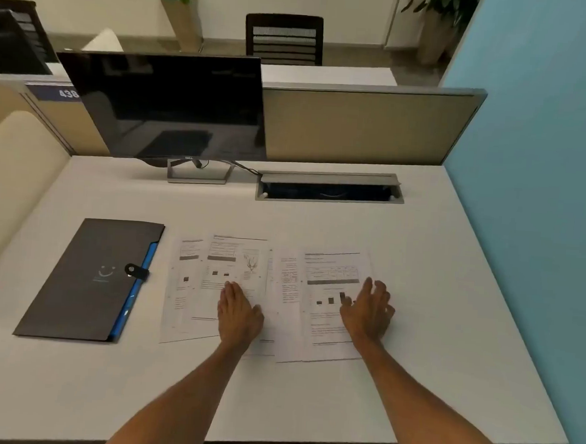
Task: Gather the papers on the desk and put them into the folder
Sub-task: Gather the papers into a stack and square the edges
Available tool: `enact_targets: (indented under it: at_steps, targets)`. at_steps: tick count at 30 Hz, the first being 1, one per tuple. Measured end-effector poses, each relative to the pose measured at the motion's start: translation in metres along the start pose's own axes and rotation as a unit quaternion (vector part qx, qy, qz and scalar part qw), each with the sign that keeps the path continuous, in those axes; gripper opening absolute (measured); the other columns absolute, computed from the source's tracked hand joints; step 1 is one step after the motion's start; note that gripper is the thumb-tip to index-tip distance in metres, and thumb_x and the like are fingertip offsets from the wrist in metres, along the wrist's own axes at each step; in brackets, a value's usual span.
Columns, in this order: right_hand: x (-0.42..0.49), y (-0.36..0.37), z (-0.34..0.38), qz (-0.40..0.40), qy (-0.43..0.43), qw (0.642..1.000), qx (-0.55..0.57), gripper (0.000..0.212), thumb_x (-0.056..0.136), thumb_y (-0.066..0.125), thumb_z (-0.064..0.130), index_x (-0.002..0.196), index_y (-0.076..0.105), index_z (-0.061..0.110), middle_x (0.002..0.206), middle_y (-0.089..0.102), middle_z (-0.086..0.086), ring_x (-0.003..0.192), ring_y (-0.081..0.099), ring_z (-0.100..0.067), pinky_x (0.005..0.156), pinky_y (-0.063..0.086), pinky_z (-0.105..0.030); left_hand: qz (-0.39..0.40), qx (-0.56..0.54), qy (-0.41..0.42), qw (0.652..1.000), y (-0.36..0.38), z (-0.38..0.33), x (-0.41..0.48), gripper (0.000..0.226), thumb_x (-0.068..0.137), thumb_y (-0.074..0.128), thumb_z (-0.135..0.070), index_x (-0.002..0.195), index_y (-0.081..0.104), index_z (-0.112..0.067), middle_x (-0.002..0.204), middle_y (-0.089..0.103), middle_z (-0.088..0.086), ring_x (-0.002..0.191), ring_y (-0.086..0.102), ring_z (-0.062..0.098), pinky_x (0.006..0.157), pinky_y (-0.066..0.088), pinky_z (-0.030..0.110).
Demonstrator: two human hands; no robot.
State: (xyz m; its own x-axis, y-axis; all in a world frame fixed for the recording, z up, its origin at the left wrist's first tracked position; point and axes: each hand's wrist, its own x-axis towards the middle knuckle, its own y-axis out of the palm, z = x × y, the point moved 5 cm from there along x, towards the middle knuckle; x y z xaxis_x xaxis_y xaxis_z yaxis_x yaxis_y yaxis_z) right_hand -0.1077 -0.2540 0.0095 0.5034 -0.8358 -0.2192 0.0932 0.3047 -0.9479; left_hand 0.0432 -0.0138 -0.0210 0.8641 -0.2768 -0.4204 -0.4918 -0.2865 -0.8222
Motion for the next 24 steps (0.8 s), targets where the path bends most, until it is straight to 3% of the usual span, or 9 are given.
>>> enact_targets:
  at_steps: [4,8,14,21,24]
  targets:
    - [0.012,-0.001,-0.023,0.031,0.076,0.997,0.013,0.085,0.095,0.064,0.053,0.158,0.030,0.008,0.158,0.036,-0.017,0.143,0.040,-0.034,0.112,0.044,-0.049,-0.022,-0.014,-0.015,1.000,-0.003,0.003,-0.001,0.086,0.109,0.057,-0.028,0.172,0.006,-0.002,0.181,0.006,0.014,0.170,0.009,0.034,0.140,0.016,0.048]
    - [0.016,0.003,-0.015,0.044,0.065,0.997,0.014,0.073,0.092,0.069,0.052,0.144,0.044,0.009,0.147,0.044,-0.015,0.136,0.045,-0.032,0.108,0.047,-0.049,-0.037,-0.011,-0.012,0.999,-0.007,-0.001,0.000,0.082,0.103,0.064,-0.026,0.169,0.019,-0.006,0.171,0.025,0.014,0.159,0.031,0.036,0.131,0.035,0.052]
    - [0.017,0.009,0.008,0.064,0.079,0.993,0.058,0.077,0.088,0.077,0.047,0.144,0.042,0.009,0.146,0.044,-0.014,0.137,0.045,-0.033,0.108,0.047,-0.050,-0.046,-0.039,-0.016,0.998,-0.018,-0.002,0.011,0.077,0.100,0.067,-0.021,0.165,0.027,-0.009,0.157,0.038,0.015,0.145,0.044,0.036,0.124,0.042,0.051]
    - [0.011,0.021,0.043,0.078,0.061,0.992,0.076,0.074,0.089,0.076,0.043,0.144,0.041,0.008,0.147,0.045,-0.015,0.137,0.046,-0.033,0.106,0.049,-0.049,-0.041,-0.141,0.001,0.989,-0.026,0.000,0.021,0.061,0.108,0.062,-0.022,0.161,0.037,-0.008,0.159,0.042,0.013,0.143,0.054,0.036,0.118,0.052,0.050]
    - [0.004,0.028,0.063,0.084,0.046,0.992,0.083,0.069,0.091,0.074,0.040,0.143,0.042,0.008,0.147,0.045,-0.014,0.137,0.046,-0.032,0.104,0.050,-0.047,-0.034,-0.167,0.005,0.985,-0.026,0.003,0.025,0.057,0.110,0.059,-0.024,0.161,0.040,-0.009,0.161,0.046,0.011,0.146,0.055,0.037,0.121,0.050,0.053]
